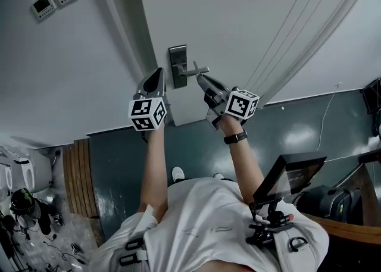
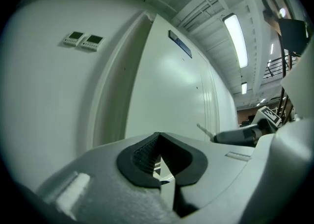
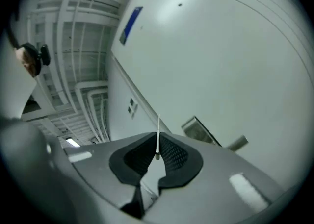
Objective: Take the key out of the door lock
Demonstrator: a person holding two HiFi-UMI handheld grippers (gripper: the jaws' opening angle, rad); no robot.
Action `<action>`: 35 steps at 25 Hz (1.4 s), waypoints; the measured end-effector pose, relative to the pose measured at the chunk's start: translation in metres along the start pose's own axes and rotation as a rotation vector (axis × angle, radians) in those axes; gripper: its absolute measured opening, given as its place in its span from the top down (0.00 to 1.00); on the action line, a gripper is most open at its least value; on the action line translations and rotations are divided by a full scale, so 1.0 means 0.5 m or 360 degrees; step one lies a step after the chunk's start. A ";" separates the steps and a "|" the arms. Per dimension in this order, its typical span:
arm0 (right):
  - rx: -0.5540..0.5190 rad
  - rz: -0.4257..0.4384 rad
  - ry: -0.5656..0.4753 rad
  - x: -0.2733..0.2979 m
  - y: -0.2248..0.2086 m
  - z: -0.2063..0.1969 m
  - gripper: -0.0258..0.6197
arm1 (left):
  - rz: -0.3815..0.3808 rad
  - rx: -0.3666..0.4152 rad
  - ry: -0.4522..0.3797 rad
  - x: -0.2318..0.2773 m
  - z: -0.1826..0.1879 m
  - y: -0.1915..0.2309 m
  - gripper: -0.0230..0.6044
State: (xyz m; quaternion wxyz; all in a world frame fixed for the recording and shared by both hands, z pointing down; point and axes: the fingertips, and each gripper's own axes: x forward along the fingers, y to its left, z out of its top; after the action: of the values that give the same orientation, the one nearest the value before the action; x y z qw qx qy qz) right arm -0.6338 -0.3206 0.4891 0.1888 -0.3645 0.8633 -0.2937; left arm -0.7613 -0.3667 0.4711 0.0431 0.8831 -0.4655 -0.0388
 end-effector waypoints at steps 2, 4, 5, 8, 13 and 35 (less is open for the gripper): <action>-0.0059 0.0115 -0.0137 -0.014 0.040 0.057 0.92 | 0.0034 0.0013 0.0007 -0.008 -0.003 -0.040 0.96; -0.0216 0.0121 -0.0141 -0.044 0.065 0.094 0.92 | 0.0084 -0.0018 0.0028 -0.020 -0.023 -0.087 0.96; -0.0331 0.0084 -0.0107 -0.064 0.064 0.104 0.92 | 0.0109 -0.0035 0.0032 -0.024 -0.034 -0.113 0.96; -0.0454 -0.0051 0.0004 -0.126 0.001 0.107 0.92 | 0.0116 -0.0009 0.0056 -0.007 -0.053 -0.203 0.96; -0.0428 -0.0211 0.0150 -0.164 -0.055 0.033 0.92 | 0.0075 0.0102 0.0081 -0.001 -0.035 -0.279 0.96; -0.0703 -0.0328 0.0118 -0.065 0.027 0.007 0.92 | 0.0077 0.0093 -0.0030 -0.038 0.018 -0.169 0.96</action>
State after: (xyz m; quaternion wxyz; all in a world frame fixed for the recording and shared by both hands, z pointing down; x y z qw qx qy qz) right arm -0.6174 -0.2901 0.4815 0.0419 -0.4719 0.8712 -0.1286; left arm -0.7036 -0.3037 0.4533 0.0138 0.8720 -0.4882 -0.0325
